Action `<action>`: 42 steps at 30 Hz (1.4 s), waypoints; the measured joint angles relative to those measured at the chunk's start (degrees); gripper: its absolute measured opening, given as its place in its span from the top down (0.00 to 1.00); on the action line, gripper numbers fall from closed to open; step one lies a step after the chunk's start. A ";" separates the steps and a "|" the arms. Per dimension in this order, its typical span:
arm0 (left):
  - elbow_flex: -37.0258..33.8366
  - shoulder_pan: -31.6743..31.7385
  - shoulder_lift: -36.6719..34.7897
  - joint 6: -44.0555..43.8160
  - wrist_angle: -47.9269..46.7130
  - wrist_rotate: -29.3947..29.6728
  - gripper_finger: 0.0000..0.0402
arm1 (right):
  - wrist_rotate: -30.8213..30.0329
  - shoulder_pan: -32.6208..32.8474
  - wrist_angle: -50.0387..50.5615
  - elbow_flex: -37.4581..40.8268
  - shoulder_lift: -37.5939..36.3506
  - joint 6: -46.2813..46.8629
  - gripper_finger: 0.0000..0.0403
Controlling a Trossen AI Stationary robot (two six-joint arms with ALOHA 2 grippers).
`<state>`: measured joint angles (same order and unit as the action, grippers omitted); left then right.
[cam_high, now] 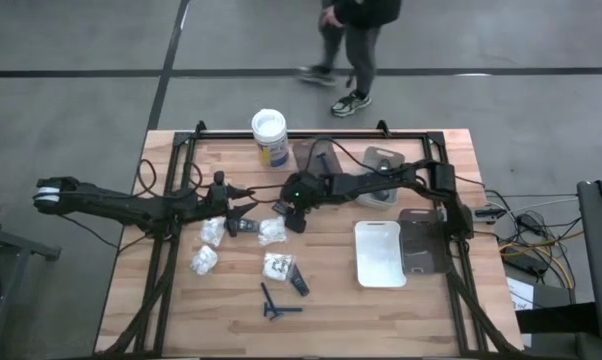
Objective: Pick & Place Travel size toiletries
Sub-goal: Put the blue shaving cream into the white bin
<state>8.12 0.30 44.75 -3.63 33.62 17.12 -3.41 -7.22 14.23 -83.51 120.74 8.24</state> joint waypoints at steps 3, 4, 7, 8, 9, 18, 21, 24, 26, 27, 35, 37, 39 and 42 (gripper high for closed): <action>0.00 0.00 0.09 0.25 -0.01 0.01 0.58 | 0.40 0.00 1.11 0.31 0.03 -0.55 0.46; 0.00 0.00 0.09 0.52 -0.06 0.00 0.58 | 0.40 0.00 1.77 0.45 0.03 -1.05 0.46; 0.00 0.00 0.09 0.54 0.06 0.00 0.58 | 0.38 -0.09 3.27 0.49 -1.21 -2.54 0.45; 0.00 0.00 0.07 0.54 0.20 0.02 0.58 | 0.38 -0.17 3.12 0.38 -1.86 -2.62 0.45; 0.00 0.00 0.08 0.54 0.29 0.02 0.58 | 0.40 -0.30 3.39 0.36 -2.65 -2.68 0.45; 0.00 -0.04 0.11 0.31 0.25 -0.17 0.58 | -2.67 -0.37 4.99 0.38 -8.01 -5.54 0.51; 0.00 -0.04 0.11 0.19 0.23 -0.48 0.58 | -2.47 -0.18 5.86 0.38 -8.41 -9.22 0.53; 0.00 -0.04 0.11 0.35 0.23 -0.66 0.58 | -2.40 0.90 6.15 0.38 -8.43 -15.12 0.55; 0.00 -0.04 0.11 0.34 0.23 -0.67 0.58 | -2.17 1.89 6.30 0.38 -8.41 -17.03 0.56; 0.00 -0.04 0.11 0.33 0.21 -0.68 0.58 | -1.98 2.28 6.14 0.38 -8.14 -17.64 0.57; 0.00 -0.04 0.11 0.25 0.20 -0.72 0.58 | -1.47 3.04 9.34 -4.30 -4.27 -17.42 0.53; 0.00 -0.04 0.11 0.16 0.21 -0.79 0.58 | -0.38 2.94 10.83 -6.16 -2.78 -17.22 0.51; 0.00 -0.05 0.15 -0.14 0.21 -1.02 0.58 | 0.01 2.65 13.32 -7.47 -1.16 -17.21 0.48; 0.00 -0.11 0.26 -0.44 0.05 -1.32 0.58 | -0.02 1.94 14.19 -8.78 0.50 -16.02 0.44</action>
<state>8.12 0.19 45.01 -4.08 33.67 15.80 -3.42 -5.28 28.42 -92.29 121.24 -7.79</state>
